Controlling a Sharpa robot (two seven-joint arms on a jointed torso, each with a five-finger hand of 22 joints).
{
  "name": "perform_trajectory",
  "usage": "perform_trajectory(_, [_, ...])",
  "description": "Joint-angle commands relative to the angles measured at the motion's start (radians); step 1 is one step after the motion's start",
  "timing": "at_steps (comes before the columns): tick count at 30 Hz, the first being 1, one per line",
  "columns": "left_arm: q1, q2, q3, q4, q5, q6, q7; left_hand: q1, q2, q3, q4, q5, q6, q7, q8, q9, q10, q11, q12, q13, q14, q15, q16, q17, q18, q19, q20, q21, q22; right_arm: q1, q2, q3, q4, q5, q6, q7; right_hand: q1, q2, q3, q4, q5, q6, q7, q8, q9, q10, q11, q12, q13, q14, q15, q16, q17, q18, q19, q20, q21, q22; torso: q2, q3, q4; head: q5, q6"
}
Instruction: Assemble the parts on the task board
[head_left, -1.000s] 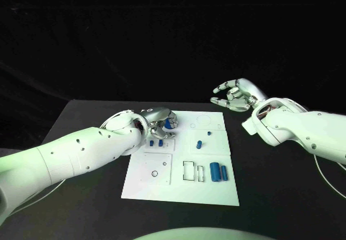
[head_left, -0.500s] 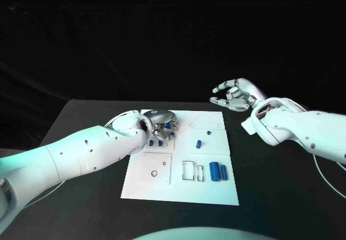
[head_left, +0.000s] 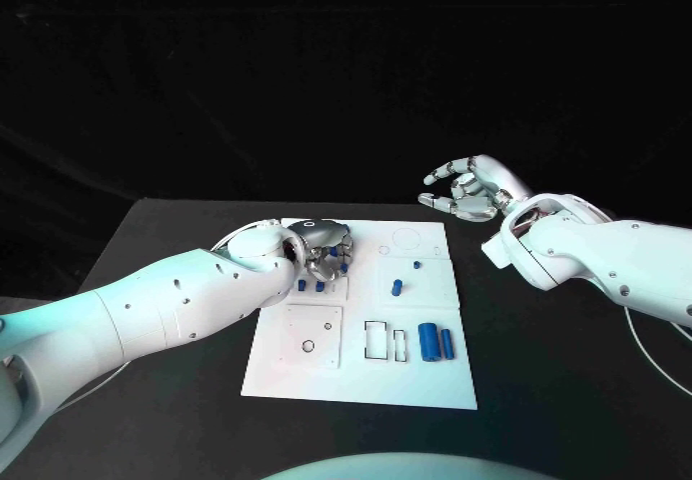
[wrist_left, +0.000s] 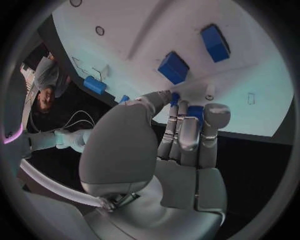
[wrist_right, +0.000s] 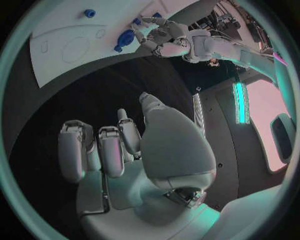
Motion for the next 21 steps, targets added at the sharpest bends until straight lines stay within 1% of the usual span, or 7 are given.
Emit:
perform_trajectory(1, [-0.002, 0.002, -0.001, -0.002, -0.014, 0.026, -0.018, 0.000, 0.015, 0.017, -0.005, -0.007, 0.012, 0.002, -0.006, -0.002, 0.021, -0.001, -0.004, -0.003, 0.012, -0.001, 0.006, 0.003, -0.010, 0.010, 0.001, 0.014, 0.016, 0.000, 0.001, 0.000, 0.002, -0.005, 0.007, 0.006, -0.007, 0.003, 0.001, -0.003, 0.003, -0.001, -0.005, 0.006, -0.001, -0.006, 0.000, -0.002, -0.001, 0.061, -0.006, -0.006, 0.086, 0.008, 0.002, -0.005, -0.004, 0.149, -0.001, 0.0002, 0.0002, -0.001, -0.002])
perform_trajectory(2, [-0.002, 0.002, -0.001, -0.002, -0.014, 0.026, -0.017, 0.000, 0.017, 0.022, -0.007, -0.008, 0.016, 0.002, -0.006, -0.003, 0.030, -0.003, -0.002, -0.004, 0.013, -0.002, 0.008, 0.005, -0.012, 0.013, 0.000, 0.020, 0.024, 0.000, 0.001, 0.000, 0.002, -0.005, 0.007, 0.006, -0.007, 0.004, 0.001, -0.003, 0.004, 0.000, -0.005, 0.006, -0.001, -0.004, 0.000, 0.000, 0.001, 0.061, -0.006, -0.006, 0.087, 0.008, 0.003, -0.005, -0.003, 0.150, -0.001, 0.0001, 0.0004, -0.001, -0.003])
perform_trajectory(3, [-0.002, 0.003, -0.001, -0.002, -0.014, 0.025, -0.015, -0.001, 0.023, 0.031, -0.009, -0.009, 0.028, 0.001, -0.003, -0.002, 0.052, -0.008, 0.005, -0.003, 0.018, -0.006, 0.011, 0.010, -0.017, 0.026, -0.001, 0.042, 0.057, 0.000, 0.001, 0.000, 0.002, -0.006, 0.007, 0.006, -0.007, 0.004, 0.001, -0.003, 0.004, 0.000, -0.005, 0.006, -0.001, -0.004, 0.000, 0.000, 0.001, 0.061, -0.006, -0.006, 0.087, 0.008, 0.003, -0.005, -0.003, 0.150, -0.001, 0.0000, 0.0005, -0.001, -0.003])
perform_trajectory(4, [-0.002, 0.003, -0.001, -0.002, -0.014, 0.026, -0.014, -0.003, 0.025, 0.035, -0.010, -0.009, 0.033, -0.001, -0.002, -0.003, 0.060, -0.011, 0.005, -0.003, 0.021, -0.008, 0.013, 0.013, -0.019, 0.031, -0.002, 0.049, 0.068, 0.000, 0.001, 0.000, 0.002, -0.006, 0.007, 0.006, -0.007, 0.004, 0.001, -0.003, 0.004, 0.000, -0.005, 0.006, -0.001, -0.004, 0.000, 0.000, 0.001, 0.061, -0.006, -0.006, 0.087, 0.008, 0.003, -0.005, -0.003, 0.150, -0.001, 0.0002, 0.0005, -0.001, -0.003])
perform_trajectory(9, [-0.003, 0.007, -0.001, -0.005, -0.013, 0.025, -0.008, -0.007, 0.030, 0.058, -0.024, -0.010, 0.052, -0.004, -0.006, -0.006, 0.096, -0.021, 0.001, -0.007, 0.030, -0.017, 0.016, 0.015, -0.023, 0.040, -0.010, 0.070, 0.094, 0.000, 0.001, 0.000, 0.002, -0.006, 0.006, 0.006, -0.007, 0.004, 0.001, -0.003, 0.004, 0.000, -0.005, 0.006, -0.001, -0.004, 0.000, 0.000, 0.001, 0.061, -0.006, -0.006, 0.087, 0.008, 0.003, -0.005, -0.003, 0.150, 0.000, 0.0006, 0.0001, -0.001, -0.004])
perform_trajectory(17, [-0.004, 0.014, -0.001, -0.013, -0.007, 0.022, -0.002, -0.017, 0.027, 0.066, -0.030, -0.012, 0.058, -0.004, -0.013, -0.009, 0.116, -0.024, -0.006, -0.010, 0.034, -0.020, 0.015, 0.012, -0.026, 0.045, -0.014, 0.083, 0.111, 0.000, 0.001, 0.000, 0.003, -0.006, 0.006, 0.006, -0.007, 0.004, 0.001, -0.003, 0.004, 0.000, -0.005, 0.007, -0.001, -0.003, 0.000, 0.001, 0.003, 0.061, -0.006, -0.005, 0.087, 0.008, 0.003, -0.005, -0.003, 0.150, 0.001, -0.0001, 0.0000, -0.001, -0.005])
perform_trajectory(21, [-0.005, 0.016, -0.001, -0.017, -0.006, 0.025, -0.003, -0.022, 0.027, 0.069, -0.032, -0.012, 0.061, -0.004, -0.017, -0.010, 0.121, -0.024, -0.013, -0.013, 0.035, -0.021, 0.015, 0.009, -0.027, 0.046, -0.015, 0.085, 0.114, 0.000, 0.001, 0.000, 0.003, -0.007, 0.005, 0.006, -0.007, 0.004, 0.001, -0.003, 0.004, 0.000, -0.005, 0.007, -0.001, -0.003, 0.000, 0.001, 0.003, 0.061, -0.006, -0.005, 0.087, 0.008, 0.003, -0.005, -0.003, 0.150, 0.000, 0.0004, 0.0004, -0.001, -0.005])
